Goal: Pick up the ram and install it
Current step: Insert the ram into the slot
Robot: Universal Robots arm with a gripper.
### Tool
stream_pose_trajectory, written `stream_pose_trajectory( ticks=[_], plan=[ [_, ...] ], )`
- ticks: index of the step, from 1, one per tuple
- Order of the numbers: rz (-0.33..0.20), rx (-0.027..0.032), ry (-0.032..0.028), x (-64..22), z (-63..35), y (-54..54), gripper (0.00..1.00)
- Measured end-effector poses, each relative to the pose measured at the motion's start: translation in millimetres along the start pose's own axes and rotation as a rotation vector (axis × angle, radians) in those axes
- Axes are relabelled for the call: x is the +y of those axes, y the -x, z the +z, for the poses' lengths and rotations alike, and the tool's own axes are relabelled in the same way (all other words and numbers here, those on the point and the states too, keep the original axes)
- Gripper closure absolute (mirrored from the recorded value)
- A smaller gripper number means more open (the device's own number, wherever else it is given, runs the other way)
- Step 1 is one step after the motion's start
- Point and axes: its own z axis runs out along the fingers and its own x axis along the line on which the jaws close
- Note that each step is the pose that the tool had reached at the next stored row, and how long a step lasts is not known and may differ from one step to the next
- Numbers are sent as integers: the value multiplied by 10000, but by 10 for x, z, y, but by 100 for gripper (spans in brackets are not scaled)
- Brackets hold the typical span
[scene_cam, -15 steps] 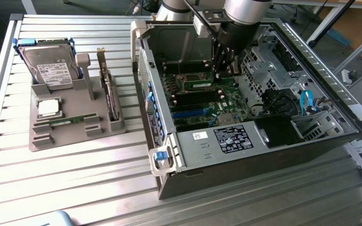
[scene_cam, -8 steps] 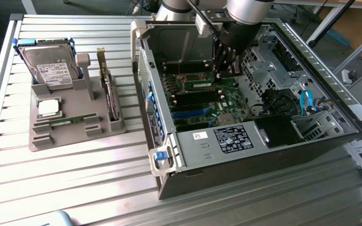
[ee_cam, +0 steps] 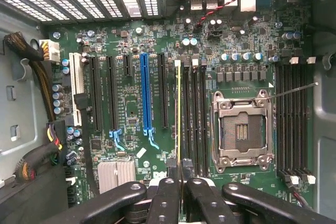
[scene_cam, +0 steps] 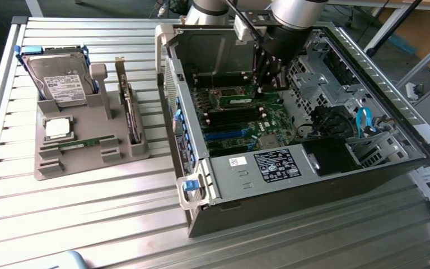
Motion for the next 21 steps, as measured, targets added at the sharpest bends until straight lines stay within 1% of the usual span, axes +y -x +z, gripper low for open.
stream_pose_trajectory(
  ticks=[7,11,16,21],
  plan=[
    [0,0,0,33,18,7,88],
    [0,-2,0,33,21,10,88],
    [1,-1,0,35,32,53,88],
    [0,-1,0,35,36,55,88]
  ],
)
